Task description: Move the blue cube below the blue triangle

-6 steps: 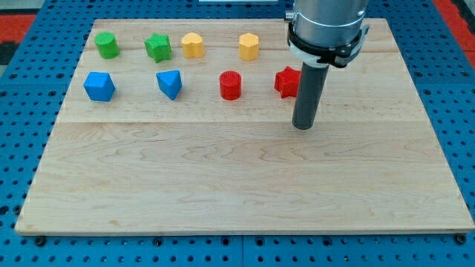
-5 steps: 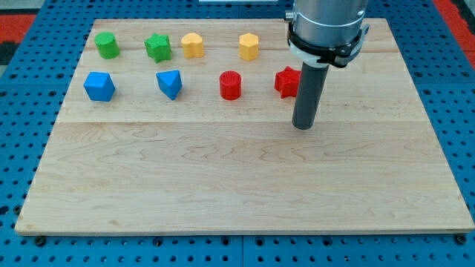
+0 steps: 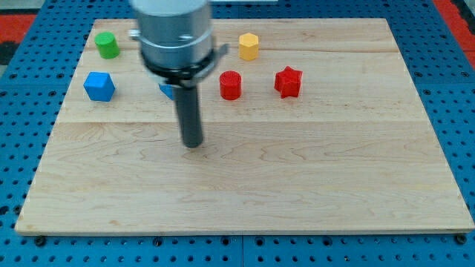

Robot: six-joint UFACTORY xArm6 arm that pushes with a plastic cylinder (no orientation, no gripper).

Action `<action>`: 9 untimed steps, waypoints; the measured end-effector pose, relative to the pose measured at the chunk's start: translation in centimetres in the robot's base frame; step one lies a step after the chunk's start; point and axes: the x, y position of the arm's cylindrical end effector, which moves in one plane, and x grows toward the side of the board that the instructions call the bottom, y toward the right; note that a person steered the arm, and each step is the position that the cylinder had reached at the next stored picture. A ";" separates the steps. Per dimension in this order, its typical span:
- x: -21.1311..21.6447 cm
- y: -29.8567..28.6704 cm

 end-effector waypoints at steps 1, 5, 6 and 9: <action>0.0 0.0; -0.9 -21.8; -2.0 -21.9; -5.1 -22.0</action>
